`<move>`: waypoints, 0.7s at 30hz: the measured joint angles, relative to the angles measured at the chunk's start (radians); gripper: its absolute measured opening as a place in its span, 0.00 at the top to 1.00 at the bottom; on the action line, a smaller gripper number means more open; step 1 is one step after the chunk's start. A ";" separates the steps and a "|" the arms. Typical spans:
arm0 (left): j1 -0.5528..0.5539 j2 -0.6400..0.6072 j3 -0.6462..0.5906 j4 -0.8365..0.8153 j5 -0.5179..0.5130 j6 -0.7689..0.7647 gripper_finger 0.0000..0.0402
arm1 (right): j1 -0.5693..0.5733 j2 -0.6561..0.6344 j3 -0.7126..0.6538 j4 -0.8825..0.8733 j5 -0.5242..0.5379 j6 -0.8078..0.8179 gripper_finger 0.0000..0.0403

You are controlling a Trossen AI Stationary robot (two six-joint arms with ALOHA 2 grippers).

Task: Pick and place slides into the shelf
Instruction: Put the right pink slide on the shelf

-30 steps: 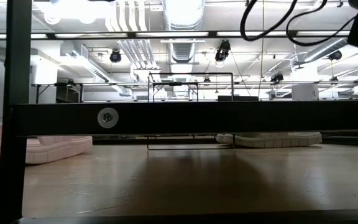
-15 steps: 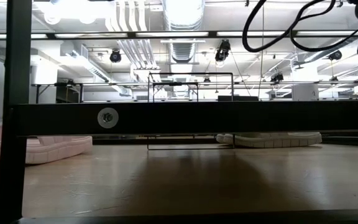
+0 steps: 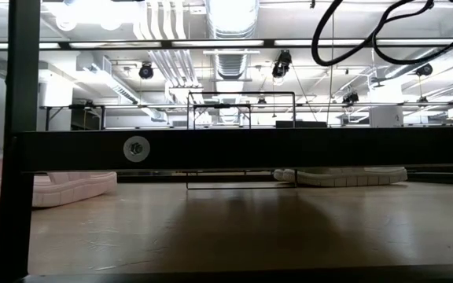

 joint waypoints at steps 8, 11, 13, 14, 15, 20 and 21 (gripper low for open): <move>0.000 0.000 -0.001 0.000 0.000 0.000 1.00 | 0.004 0.001 -0.038 0.058 0.013 0.032 0.65; 0.000 0.001 0.002 0.002 0.001 0.000 1.00 | 0.013 0.001 -0.066 0.118 0.009 0.068 0.65; 0.000 0.001 0.002 0.001 0.001 0.000 1.00 | 0.025 0.001 -0.083 0.162 0.004 0.105 0.65; 0.000 0.001 0.001 0.001 0.002 0.000 1.00 | 0.033 0.001 -0.090 0.180 0.003 0.121 0.65; 0.000 -0.001 0.001 0.001 0.002 0.000 1.00 | 0.043 0.001 -0.095 0.195 0.003 0.134 0.65; 0.000 -0.002 0.000 0.001 0.002 0.000 1.00 | 0.088 0.001 -0.105 0.237 0.003 0.179 0.65; 0.000 -0.002 0.000 0.001 0.003 0.000 1.00 | 0.095 0.001 -0.105 0.237 0.003 0.184 0.65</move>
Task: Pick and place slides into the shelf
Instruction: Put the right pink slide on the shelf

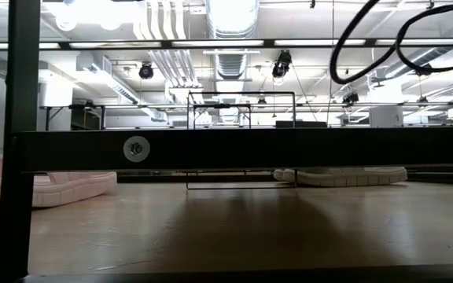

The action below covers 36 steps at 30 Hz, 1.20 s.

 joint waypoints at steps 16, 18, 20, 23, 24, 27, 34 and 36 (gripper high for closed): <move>0.000 0.001 0.000 0.001 0.000 0.001 1.00 | 0.020 0.000 0.000 0.024 0.000 0.040 0.78; 0.000 -0.001 0.000 0.002 0.000 0.001 1.00 | 0.020 0.000 0.000 0.024 0.000 0.039 0.82; 0.000 -0.003 0.000 0.003 0.000 0.001 1.00 | 0.020 0.000 0.000 0.024 0.000 0.039 0.87; 0.000 -0.004 0.000 0.001 0.001 0.001 1.00 | 0.020 0.000 0.000 0.024 0.000 0.037 0.91; 0.000 -0.004 0.000 0.001 0.001 0.001 1.00 | 0.020 0.000 0.000 0.024 -0.001 0.036 0.92; 0.000 -0.005 0.002 0.003 0.001 0.001 1.00 | 0.020 0.000 0.000 0.024 -0.001 0.032 0.95; 0.000 -0.010 0.000 0.002 0.001 0.002 1.00 | 0.033 0.000 -0.002 0.055 -0.017 -0.001 0.93; 0.000 -0.010 0.000 0.001 0.001 0.001 1.00 | 0.033 0.000 -0.007 0.058 -0.022 -0.001 0.91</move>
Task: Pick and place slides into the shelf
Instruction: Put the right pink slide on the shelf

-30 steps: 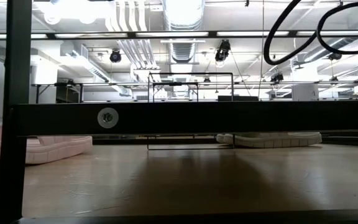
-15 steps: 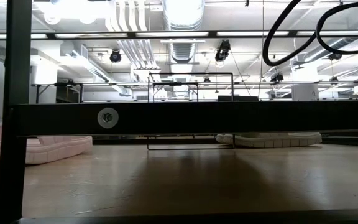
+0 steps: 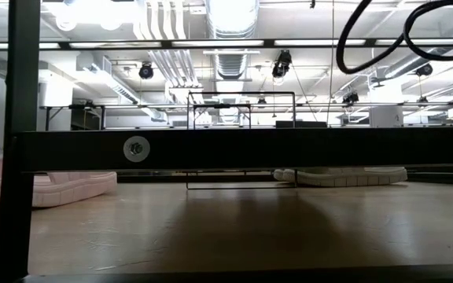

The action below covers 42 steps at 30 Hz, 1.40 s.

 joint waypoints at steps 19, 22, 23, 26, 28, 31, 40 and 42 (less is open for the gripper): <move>0.000 -0.001 -0.001 -0.002 0.000 0.001 1.00 | 0.048 0.001 -0.038 0.041 -0.002 0.049 0.75; 0.000 -0.001 -0.003 -0.001 0.000 0.001 1.00 | 0.062 0.001 -0.041 0.040 0.016 0.061 0.75; 0.000 -0.001 -0.003 -0.002 0.000 0.001 1.00 | 0.066 0.001 -0.042 0.041 0.024 0.063 0.75; 0.000 0.000 -0.002 -0.003 0.000 0.001 1.00 | 0.070 0.001 -0.042 0.042 0.030 0.070 0.76; 0.000 0.001 -0.002 -0.001 0.000 0.002 1.00 | 0.070 0.001 -0.043 0.042 0.030 0.079 0.77; 0.000 0.001 -0.002 -0.002 0.000 0.002 1.00 | 0.074 0.001 -0.043 0.043 0.029 0.079 0.82; 0.001 0.000 -0.003 -0.001 -0.001 0.006 1.00 | 0.076 0.001 -0.043 0.044 0.031 0.072 0.97; 0.001 0.001 -0.003 -0.001 0.000 0.008 1.00 | 0.076 0.001 -0.043 0.044 0.039 0.075 0.97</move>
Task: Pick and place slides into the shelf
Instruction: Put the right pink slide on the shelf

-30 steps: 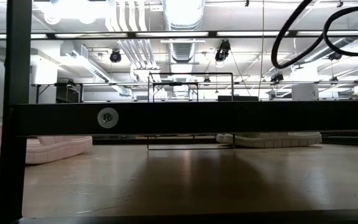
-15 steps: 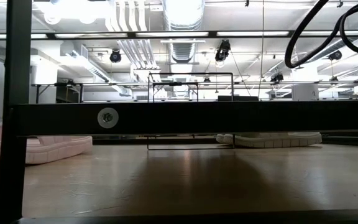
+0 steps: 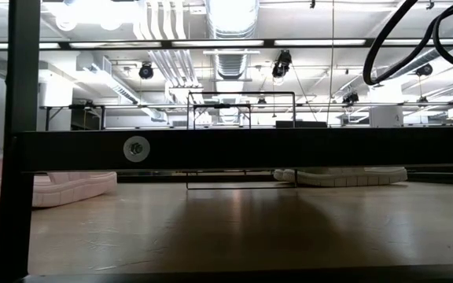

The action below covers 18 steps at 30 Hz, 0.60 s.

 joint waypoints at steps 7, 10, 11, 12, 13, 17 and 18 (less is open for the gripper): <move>0.000 0.010 -0.001 0.003 0.000 0.002 1.00 | -0.028 0.000 0.000 0.023 0.020 0.008 0.98; 0.000 0.013 -0.001 0.002 0.000 0.002 1.00 | -0.049 0.000 0.000 0.042 0.036 0.007 0.98; 0.000 0.012 -0.001 0.003 0.000 0.002 1.00 | -0.058 -0.001 0.000 0.047 0.039 0.006 0.98; 0.000 0.012 -0.001 0.005 0.000 0.002 1.00 | -0.067 -0.001 0.000 0.050 0.039 0.001 0.98; 0.000 0.012 -0.001 0.005 0.000 0.002 1.00 | -0.077 -0.001 0.000 0.053 0.039 -0.005 0.98; 0.000 0.012 -0.001 0.004 0.000 0.002 1.00 | -0.118 -0.001 0.000 0.066 0.039 -0.035 0.98; 0.000 0.012 -0.001 0.005 0.000 0.002 1.00 | -0.126 -0.001 0.000 0.071 0.042 -0.045 0.98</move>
